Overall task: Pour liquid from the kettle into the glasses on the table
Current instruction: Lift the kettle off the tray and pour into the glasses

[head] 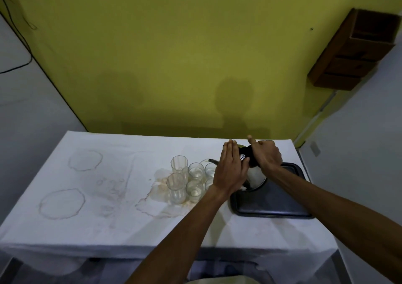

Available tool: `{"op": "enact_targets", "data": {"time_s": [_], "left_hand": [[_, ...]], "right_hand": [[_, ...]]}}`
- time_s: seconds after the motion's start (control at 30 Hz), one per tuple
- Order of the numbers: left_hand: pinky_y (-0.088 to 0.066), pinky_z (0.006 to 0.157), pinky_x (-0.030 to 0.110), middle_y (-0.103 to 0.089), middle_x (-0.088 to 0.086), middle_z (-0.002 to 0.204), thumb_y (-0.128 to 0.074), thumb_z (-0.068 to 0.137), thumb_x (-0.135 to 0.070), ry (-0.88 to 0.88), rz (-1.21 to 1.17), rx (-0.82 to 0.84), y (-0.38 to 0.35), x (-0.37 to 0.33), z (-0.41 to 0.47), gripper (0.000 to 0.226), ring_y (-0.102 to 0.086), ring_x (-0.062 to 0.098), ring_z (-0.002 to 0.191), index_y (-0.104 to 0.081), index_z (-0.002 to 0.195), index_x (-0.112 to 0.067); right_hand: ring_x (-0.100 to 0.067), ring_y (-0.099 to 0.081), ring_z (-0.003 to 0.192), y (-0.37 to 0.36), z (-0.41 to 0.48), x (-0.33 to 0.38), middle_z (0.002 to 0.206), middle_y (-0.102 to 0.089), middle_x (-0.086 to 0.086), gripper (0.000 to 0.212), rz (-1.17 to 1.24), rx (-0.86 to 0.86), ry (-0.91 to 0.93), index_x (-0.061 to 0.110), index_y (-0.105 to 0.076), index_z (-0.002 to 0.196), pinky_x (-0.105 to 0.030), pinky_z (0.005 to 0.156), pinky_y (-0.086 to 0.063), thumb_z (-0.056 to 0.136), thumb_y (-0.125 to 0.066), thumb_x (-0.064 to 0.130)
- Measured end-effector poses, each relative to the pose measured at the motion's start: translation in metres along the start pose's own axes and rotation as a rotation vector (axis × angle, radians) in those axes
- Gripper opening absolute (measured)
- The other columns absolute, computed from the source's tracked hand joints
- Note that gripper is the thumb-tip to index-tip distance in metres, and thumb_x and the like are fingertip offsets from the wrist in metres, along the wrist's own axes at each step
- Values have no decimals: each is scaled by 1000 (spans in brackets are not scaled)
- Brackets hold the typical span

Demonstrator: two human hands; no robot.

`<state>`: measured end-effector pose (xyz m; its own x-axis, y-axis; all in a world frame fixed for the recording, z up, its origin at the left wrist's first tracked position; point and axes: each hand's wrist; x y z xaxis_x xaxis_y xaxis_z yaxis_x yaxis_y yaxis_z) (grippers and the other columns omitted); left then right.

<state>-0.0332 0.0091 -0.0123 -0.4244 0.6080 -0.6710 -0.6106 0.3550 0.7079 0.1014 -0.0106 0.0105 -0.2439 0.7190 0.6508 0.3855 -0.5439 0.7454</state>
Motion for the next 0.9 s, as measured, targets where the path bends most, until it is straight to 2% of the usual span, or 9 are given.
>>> {"op": "enact_targets", "data": {"time_s": [0.1,0.17,0.23,0.3,0.47,0.7,0.9], "left_hand": [[-13,123,40,-22,27,158,-41,103,-31,-21,2,-11,2,-1,0,63,-16,36,149,-21,149,8],[-22,120,48,-30,32,152,-47,102,-27,-53,20,-37,3,-3,0,61,-27,42,145,-28,144,13],[-32,112,58,-40,37,144,-53,98,-22,-70,45,-60,1,-4,0,58,-38,48,137,-35,138,17],[-33,110,60,-41,38,142,-54,98,-21,-74,47,-72,0,-5,-1,58,-40,49,135,-37,137,18],[-18,122,45,-27,32,154,-45,102,-27,-55,25,-45,-1,-8,-1,61,-23,41,146,-26,145,12],[-11,123,37,-20,26,159,-40,104,-32,-28,-18,-25,-2,-10,0,64,-15,34,150,-19,150,7],[-7,122,34,-19,25,159,-40,104,-32,-14,-43,-12,-1,-13,1,64,-14,34,150,-18,150,6]], "right_hand": [[-37,-64,89,3,0,4,89,-70,-13,59,-6,-20,-2,14,-63,63,-36,74,-43,83,-55,70],[-38,-65,95,5,1,4,98,-73,-14,56,-18,-29,8,17,-66,70,-36,75,-43,83,-55,70],[-38,-66,94,6,2,4,97,-73,-15,57,-25,-28,17,17,-68,73,-36,76,-45,82,-55,71],[-37,-66,90,8,2,3,94,-73,-14,59,-28,-31,20,15,-69,72,-36,76,-46,82,-54,72],[-36,-65,85,12,1,1,88,-72,-13,59,-26,-37,17,15,-67,68,-36,73,-47,82,-54,72],[-31,-58,75,17,3,1,78,-65,-9,61,-48,-34,18,15,-67,68,-34,70,-43,82,-53,73],[-31,-61,74,19,3,2,75,-65,-8,61,-59,-37,14,16,-65,65,-33,68,-44,82,-53,73]]}}
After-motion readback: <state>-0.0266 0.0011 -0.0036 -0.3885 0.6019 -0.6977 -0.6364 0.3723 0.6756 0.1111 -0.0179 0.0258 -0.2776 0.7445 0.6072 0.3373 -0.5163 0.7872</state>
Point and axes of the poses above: each hand's wrist, its own z-axis towards the middle knuckle, its own y-axis out of the back of the hand, x = y × z
